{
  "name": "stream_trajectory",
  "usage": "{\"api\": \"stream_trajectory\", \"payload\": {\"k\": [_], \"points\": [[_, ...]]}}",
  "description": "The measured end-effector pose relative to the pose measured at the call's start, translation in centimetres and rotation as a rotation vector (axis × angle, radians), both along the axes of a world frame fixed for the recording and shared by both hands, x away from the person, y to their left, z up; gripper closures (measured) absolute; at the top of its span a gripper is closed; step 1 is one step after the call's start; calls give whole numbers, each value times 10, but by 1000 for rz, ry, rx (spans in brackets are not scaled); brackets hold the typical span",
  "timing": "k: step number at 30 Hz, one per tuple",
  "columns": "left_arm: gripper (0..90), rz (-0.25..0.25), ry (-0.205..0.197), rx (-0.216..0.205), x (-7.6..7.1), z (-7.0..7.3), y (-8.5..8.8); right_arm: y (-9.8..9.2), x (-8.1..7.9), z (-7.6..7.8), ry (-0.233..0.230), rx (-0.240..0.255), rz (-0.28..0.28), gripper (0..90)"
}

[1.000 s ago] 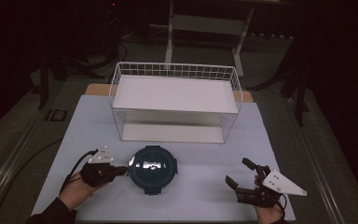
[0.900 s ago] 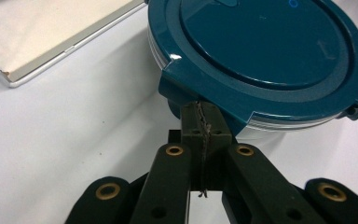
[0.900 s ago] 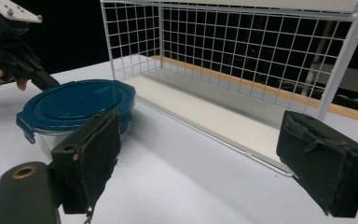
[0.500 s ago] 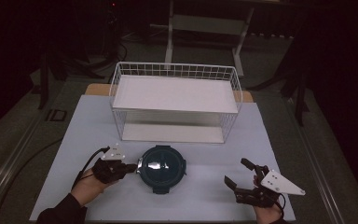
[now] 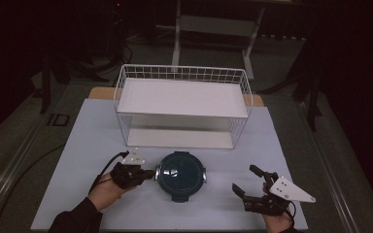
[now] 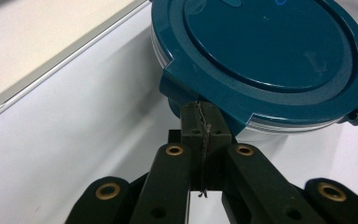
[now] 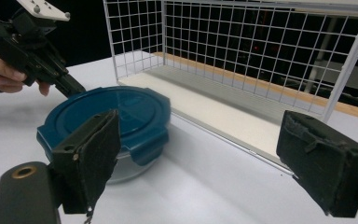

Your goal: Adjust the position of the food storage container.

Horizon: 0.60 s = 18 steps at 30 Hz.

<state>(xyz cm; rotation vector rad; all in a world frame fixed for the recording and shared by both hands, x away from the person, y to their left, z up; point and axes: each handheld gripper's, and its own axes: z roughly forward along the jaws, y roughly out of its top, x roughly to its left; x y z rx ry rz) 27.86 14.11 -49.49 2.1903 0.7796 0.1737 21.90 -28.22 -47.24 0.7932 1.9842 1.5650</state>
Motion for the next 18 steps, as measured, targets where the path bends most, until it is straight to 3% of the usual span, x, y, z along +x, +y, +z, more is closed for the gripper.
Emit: {"api": "stream_trajectory", "payload": {"k": [13,18], "points": [[899,-46,-5,-4,3,0,-33,-4,1,1,-4,8,-16,132],[899,-66,1,-9,3,0,-42,-1,-1,1,-27,-2,-8,133]]}}
